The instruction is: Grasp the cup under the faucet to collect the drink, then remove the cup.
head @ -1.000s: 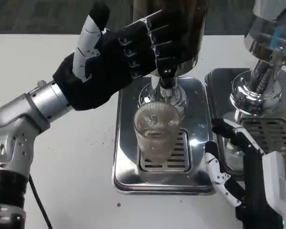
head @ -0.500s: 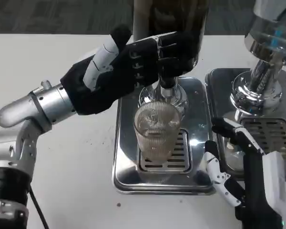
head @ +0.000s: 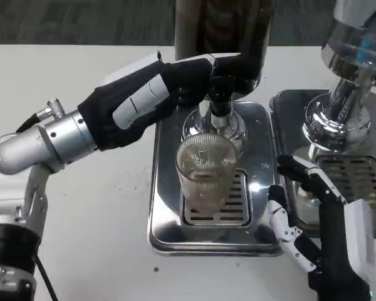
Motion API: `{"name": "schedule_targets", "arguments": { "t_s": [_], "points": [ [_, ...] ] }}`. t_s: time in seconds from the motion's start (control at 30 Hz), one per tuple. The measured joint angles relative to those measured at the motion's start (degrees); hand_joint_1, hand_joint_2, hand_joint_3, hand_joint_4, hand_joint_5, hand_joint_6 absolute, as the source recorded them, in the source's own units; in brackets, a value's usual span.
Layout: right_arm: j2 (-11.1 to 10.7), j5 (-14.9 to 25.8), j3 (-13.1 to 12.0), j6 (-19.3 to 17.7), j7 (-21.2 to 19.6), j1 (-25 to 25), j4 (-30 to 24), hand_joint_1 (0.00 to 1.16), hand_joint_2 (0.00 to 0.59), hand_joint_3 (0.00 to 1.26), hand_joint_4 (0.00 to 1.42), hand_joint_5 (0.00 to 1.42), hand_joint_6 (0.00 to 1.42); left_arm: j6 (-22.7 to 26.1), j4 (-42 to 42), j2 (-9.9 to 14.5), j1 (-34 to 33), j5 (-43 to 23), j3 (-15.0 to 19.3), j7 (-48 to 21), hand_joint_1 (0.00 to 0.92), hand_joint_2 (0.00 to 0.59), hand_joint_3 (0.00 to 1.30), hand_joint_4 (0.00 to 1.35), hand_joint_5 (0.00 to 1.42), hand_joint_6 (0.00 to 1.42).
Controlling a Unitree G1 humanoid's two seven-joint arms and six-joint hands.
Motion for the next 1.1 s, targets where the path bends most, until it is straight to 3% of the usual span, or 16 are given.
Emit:
{"name": "schedule_targets", "arguments": {
  "t_s": [1.1],
  "points": [
    [0.0, 0.9, -0.2, -0.1, 0.7, 2.2, -2.3, 0.44, 0.420, 0.38, 0.41, 0.37, 0.32, -18.9, 7.4, 1.3, -0.3, 3.0, -5.1, 3.7, 0.000, 0.109, 0.19, 0.09, 0.10, 0.00]
  ]
}}
